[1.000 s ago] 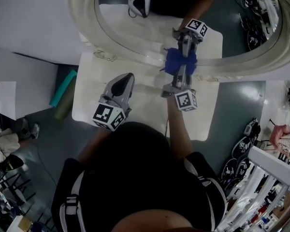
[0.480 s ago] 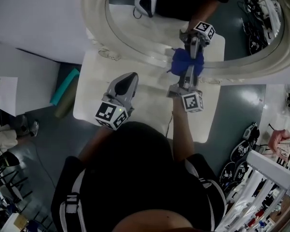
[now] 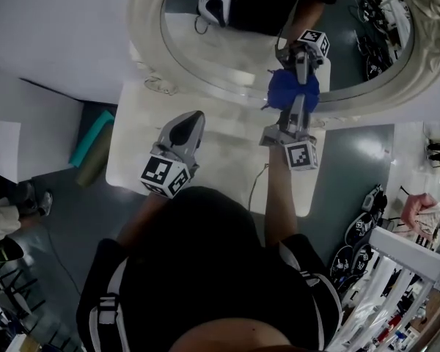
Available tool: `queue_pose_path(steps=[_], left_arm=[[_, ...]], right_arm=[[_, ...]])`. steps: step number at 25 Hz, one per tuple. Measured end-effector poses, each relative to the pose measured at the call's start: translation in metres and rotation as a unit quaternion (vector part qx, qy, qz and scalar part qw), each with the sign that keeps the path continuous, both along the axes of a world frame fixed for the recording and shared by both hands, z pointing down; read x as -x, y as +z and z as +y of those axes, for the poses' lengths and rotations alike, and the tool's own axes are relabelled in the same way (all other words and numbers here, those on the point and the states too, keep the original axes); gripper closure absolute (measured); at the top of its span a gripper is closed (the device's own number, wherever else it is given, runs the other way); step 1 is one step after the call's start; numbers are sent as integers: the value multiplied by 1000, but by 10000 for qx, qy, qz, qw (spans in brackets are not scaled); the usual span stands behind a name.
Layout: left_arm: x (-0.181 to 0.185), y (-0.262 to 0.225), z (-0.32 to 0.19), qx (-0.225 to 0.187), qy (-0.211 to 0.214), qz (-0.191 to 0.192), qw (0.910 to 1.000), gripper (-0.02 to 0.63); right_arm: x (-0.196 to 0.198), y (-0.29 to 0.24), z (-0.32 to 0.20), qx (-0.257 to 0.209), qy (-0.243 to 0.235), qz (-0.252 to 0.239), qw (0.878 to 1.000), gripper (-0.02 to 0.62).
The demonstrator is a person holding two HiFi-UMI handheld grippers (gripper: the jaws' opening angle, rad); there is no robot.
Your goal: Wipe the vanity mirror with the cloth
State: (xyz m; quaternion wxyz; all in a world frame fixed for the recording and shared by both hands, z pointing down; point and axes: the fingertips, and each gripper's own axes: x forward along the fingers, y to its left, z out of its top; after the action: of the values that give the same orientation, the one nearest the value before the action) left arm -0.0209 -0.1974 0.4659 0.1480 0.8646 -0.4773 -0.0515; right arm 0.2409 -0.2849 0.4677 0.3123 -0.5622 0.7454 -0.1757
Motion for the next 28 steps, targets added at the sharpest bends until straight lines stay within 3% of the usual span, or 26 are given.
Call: queue_pose_path(steps=[18, 28], left_arm=[[2, -25, 14, -311, 89, 235, 9992, 597], [3, -23, 19, -289, 118, 326, 9990, 597]], right_arm=[[-24, -163, 1, -884, 92, 276, 9957, 569], [-25, -247, -1, -1332, 66, 681, 9887, 569]])
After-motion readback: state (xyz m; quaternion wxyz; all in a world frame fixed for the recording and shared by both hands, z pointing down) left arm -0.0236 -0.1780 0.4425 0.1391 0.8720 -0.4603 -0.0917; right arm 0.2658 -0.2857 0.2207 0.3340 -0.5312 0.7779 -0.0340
